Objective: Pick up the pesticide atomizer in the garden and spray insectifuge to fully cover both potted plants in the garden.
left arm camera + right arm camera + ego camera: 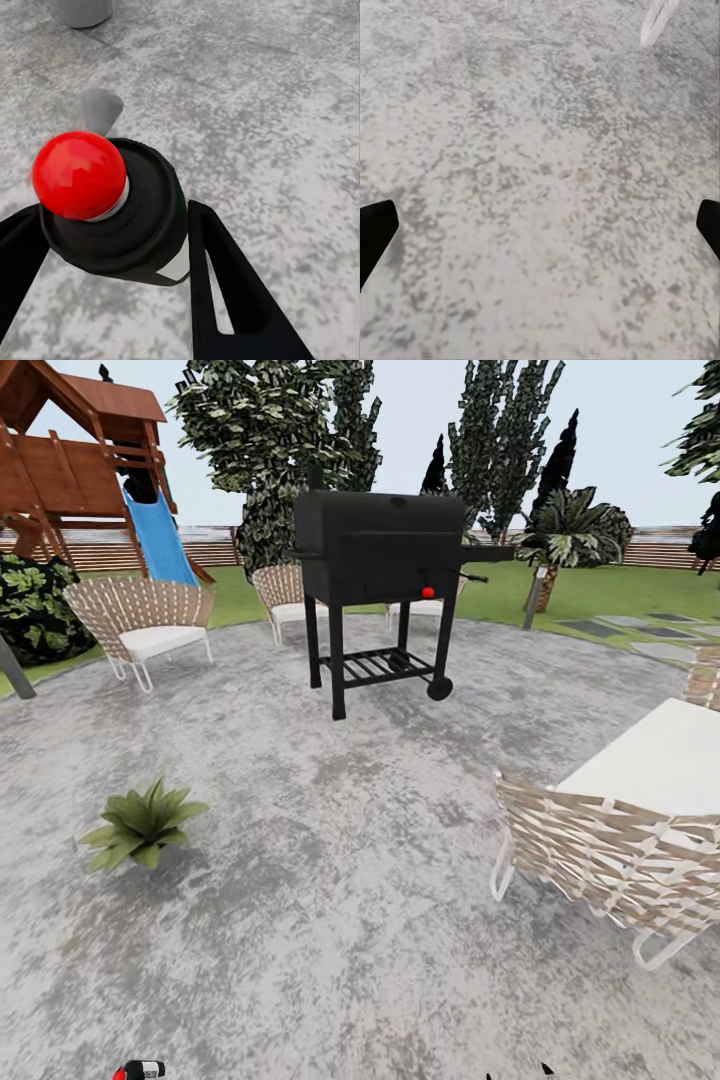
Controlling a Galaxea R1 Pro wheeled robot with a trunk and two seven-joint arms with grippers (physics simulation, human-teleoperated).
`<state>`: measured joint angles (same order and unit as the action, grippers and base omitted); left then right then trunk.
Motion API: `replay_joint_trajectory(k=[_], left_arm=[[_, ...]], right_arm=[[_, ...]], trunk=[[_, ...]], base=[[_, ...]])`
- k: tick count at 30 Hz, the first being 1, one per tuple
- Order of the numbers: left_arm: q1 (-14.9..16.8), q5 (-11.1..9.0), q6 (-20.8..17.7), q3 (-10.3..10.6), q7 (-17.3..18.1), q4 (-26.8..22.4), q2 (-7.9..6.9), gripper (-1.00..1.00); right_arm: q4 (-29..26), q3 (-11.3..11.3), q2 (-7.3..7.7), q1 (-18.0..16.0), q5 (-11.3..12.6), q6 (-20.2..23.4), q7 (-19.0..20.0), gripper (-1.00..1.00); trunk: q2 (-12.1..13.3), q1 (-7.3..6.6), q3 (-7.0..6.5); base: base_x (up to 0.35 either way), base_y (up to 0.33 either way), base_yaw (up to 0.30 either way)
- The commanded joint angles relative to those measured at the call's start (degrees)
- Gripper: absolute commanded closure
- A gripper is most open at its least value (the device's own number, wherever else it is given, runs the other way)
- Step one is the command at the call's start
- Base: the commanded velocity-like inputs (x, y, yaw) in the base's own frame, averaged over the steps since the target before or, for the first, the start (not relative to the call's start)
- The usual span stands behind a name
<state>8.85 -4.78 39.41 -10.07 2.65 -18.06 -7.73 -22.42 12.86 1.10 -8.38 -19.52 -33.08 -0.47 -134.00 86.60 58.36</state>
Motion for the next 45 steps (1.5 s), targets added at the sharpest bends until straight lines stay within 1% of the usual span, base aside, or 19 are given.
replay_joint_trajectory(k=[1,7,25,33,45], left_arm=[[0.03,-0.49,0.15,0.05,0.25,0.05,-0.01,1.0],[0.03,-0.49,0.14,0.05,0.25,0.05,-0.01,1.0],[0.03,-0.49,0.21,0.05,0.25,0.05,-0.01,1.0],[0.03,-0.41,0.14,0.05,0.25,0.05,-0.01,1.0],[0.03,-0.4,0.18,0.05,0.25,0.09,0.43,1.0]], right_arm=[[0.0,0.46,-0.04,-0.03,-0.58,-0.23,-0.12,-1.0],[0.01,0.58,-0.13,-0.02,-0.49,-0.23,-0.3,-1.0],[0.08,0.59,-0.13,-0.02,-0.52,-0.23,-0.32,-1.0],[0.09,0.59,-0.13,-0.05,-0.52,-0.23,-0.32,-1.0],[0.12,0.5,-0.13,-0.03,-0.52,-0.23,-0.32,-1.0]], trunk=[[-0.02,0.02,0.05],[-0.02,0.02,0.0],[-0.02,0.02,-0.39],[-0.02,0.02,-0.57],[-0.02,0.02,-0.87]], base=[[0.337,0.005,0.0],[0.337,0.064,0.116],[0.334,0.08,0.269],[0.052,0.013,0.272],[0.0,0.0,0.272]])
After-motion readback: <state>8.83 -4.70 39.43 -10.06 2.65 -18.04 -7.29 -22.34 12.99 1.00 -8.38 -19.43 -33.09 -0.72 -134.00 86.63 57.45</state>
